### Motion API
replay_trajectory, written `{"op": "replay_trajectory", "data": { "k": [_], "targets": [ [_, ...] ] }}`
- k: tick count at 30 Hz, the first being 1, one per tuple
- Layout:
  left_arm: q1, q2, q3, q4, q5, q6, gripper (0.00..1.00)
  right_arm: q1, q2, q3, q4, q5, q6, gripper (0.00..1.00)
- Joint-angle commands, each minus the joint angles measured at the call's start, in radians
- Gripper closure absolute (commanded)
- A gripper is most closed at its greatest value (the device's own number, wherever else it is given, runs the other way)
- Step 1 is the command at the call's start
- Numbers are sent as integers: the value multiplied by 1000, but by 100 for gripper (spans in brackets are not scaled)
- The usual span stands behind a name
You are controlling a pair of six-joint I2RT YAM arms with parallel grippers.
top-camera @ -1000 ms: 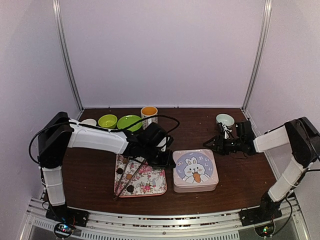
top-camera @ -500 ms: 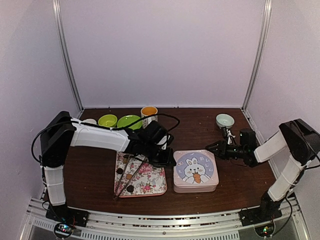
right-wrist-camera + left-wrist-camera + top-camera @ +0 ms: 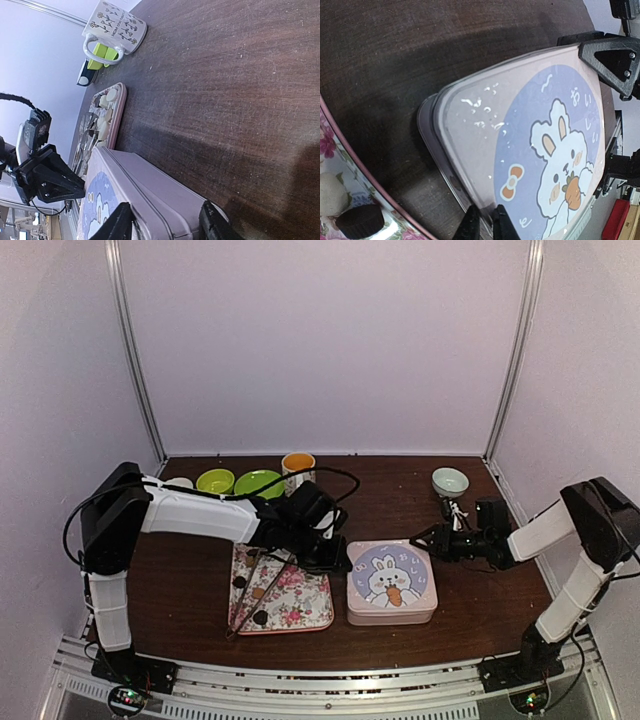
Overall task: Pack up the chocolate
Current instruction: Press the box lid onto the packing box.
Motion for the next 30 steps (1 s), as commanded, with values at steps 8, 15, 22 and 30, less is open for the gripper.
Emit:
{"op": "replay_trajectory", "data": {
  "k": [8,15,22,30],
  "targets": [
    [3,39,-8,29,-4,9,90,8,122,-81,277,-63,199,67],
    [3,47,-11,29,-6,9,89,11,169,-88,280,-51,198,73],
    [2,63,-7,44,8,1,89,11,182,-109,264,-43,214,75],
    [1,69,-7,43,8,2,89,11,193,-120,256,-24,248,80]
  ]
}}
